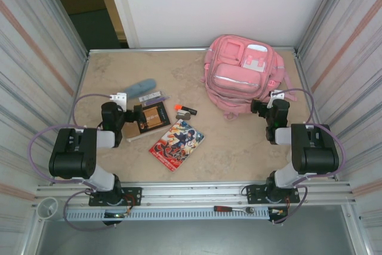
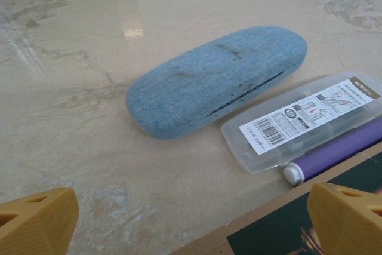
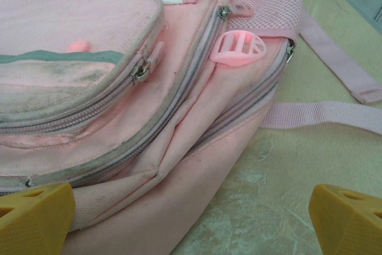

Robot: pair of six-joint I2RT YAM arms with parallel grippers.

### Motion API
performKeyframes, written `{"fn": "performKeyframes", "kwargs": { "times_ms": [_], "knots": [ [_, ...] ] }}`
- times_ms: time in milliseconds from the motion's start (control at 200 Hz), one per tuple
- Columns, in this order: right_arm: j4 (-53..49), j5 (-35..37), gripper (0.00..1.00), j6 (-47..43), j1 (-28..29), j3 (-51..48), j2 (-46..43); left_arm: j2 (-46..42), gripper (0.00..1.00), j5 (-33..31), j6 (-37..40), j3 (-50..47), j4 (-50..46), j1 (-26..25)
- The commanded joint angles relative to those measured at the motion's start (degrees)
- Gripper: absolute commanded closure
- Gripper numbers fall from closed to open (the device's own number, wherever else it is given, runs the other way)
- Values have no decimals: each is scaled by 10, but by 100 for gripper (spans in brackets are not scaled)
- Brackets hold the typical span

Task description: Pack the student bag

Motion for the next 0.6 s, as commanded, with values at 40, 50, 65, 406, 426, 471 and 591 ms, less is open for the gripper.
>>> {"fn": "performKeyframes", "kwargs": {
  "times_ms": [40,50,65,406,426,471,591],
  "knots": [
    [-7,21,1,4,9,7,-10,-12,1,-3,-6,21,-8,3],
    [-15,32,1,4,12,9,-14,-15,1,-9,-8,23,-15,3],
    [-28,49,1,5,16,12,-23,-20,1,-17,-11,29,-27,3],
    [-424,161,1,152,25,150,-261,-197,1,-82,-213,102,-343,6],
    [-445,163,1,159,29,162,-267,-204,1,-66,-221,100,-344,5],
    [-486,166,1,166,39,183,-279,-220,1,-42,-245,100,-352,-3],
    [-555,137,1,154,60,218,-294,-243,1,-56,-279,127,-426,-66]
  ]
}}
